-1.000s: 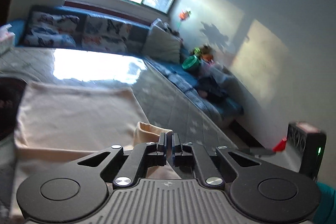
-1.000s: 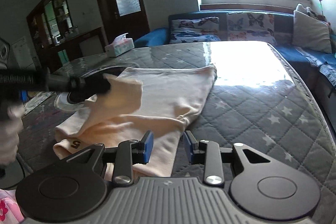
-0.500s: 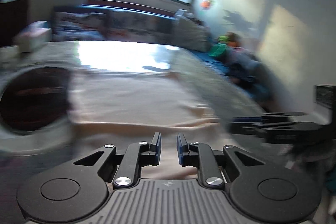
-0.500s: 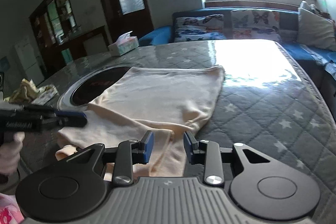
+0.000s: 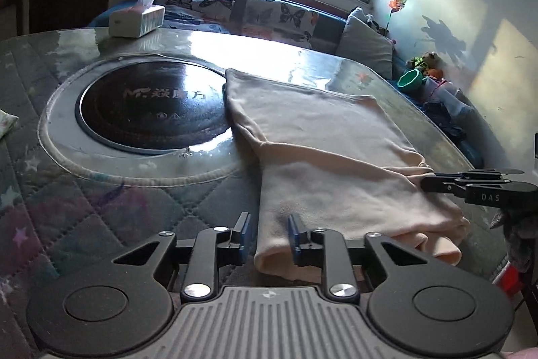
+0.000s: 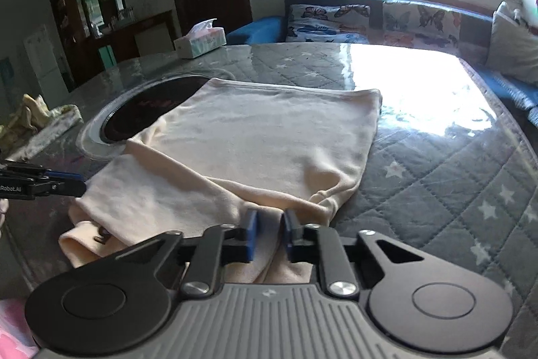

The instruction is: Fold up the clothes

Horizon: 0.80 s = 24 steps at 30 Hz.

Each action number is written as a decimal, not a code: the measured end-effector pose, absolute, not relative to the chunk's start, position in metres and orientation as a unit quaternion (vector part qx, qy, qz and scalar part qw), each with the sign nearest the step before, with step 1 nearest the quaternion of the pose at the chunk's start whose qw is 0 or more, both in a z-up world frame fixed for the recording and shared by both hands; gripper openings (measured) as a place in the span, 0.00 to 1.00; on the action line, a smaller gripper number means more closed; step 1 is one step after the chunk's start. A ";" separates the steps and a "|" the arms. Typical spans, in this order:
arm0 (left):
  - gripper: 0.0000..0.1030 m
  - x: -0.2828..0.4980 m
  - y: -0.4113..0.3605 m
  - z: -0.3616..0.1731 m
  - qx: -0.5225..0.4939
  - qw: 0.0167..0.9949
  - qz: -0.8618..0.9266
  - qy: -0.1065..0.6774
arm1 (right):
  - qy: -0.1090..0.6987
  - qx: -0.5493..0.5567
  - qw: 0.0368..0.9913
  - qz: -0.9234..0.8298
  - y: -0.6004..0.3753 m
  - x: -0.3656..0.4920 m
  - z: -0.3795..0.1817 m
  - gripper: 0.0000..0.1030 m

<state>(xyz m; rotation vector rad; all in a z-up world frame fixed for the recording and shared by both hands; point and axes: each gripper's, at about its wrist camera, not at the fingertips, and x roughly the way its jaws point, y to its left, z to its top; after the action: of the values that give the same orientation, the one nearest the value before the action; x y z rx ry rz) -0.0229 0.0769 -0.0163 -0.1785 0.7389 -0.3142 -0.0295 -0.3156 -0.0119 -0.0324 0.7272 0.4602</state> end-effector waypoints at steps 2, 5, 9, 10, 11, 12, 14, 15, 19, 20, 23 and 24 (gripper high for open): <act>0.07 -0.024 0.077 -0.016 -0.087 0.917 -0.157 0.355 | 0.348 -0.021 0.910 0.223 -0.315 -0.031 -0.009 0.08; 0.04 -0.026 0.078 -0.015 -0.085 0.921 -0.158 0.347 | 0.332 -0.031 0.916 0.223 -0.312 -0.035 0.001 0.07; 0.04 -0.029 0.079 -0.017 -0.083 0.921 -0.153 0.347 | 0.301 -0.029 0.928 0.218 -0.312 -0.037 0.017 0.07; 0.04 -0.029 0.080 -0.018 -0.084 0.921 -0.152 0.349 | 0.307 -0.026 0.927 0.215 -0.312 -0.034 0.015 0.07; 0.04 -0.029 0.080 -0.018 -0.085 0.920 -0.152 0.350 | 0.318 -0.024 0.924 0.213 -0.313 -0.031 0.009 0.09; 0.04 -0.029 0.080 -0.019 -0.086 0.920 -0.151 0.352 | 0.329 -0.022 0.920 0.210 -0.314 -0.027 0.004 0.10; 0.05 -0.028 0.081 -0.017 -0.087 0.919 -0.152 0.353 | 0.347 -0.017 0.915 0.206 -0.316 -0.021 -0.006 0.15; 0.05 -0.028 0.082 -0.015 -0.087 0.919 -0.154 0.353 | 0.347 -0.013 0.915 0.205 -0.317 -0.022 -0.007 0.15; 0.06 -0.022 0.080 0.001 -0.072 0.923 -0.164 0.341 | 0.330 -0.010 0.921 0.205 -0.322 -0.031 0.002 0.19; 0.06 -0.020 0.079 0.005 -0.068 0.924 -0.167 0.337 | 0.326 -0.012 0.923 0.206 -0.322 -0.033 0.006 0.19; 0.07 -0.007 0.068 0.015 -0.065 0.924 -0.187 0.327 | 0.318 -0.020 0.921 0.222 -0.320 -0.040 0.013 0.19; 0.07 -0.002 0.064 0.017 -0.064 0.923 -0.194 0.326 | 0.320 -0.024 0.919 0.229 -0.318 -0.042 0.013 0.19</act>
<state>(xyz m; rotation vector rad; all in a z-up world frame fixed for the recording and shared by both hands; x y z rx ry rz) -0.0019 0.0636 0.0174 -0.1322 0.6683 -0.3980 -0.0415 -0.3176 0.0132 -0.0484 0.6568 0.4700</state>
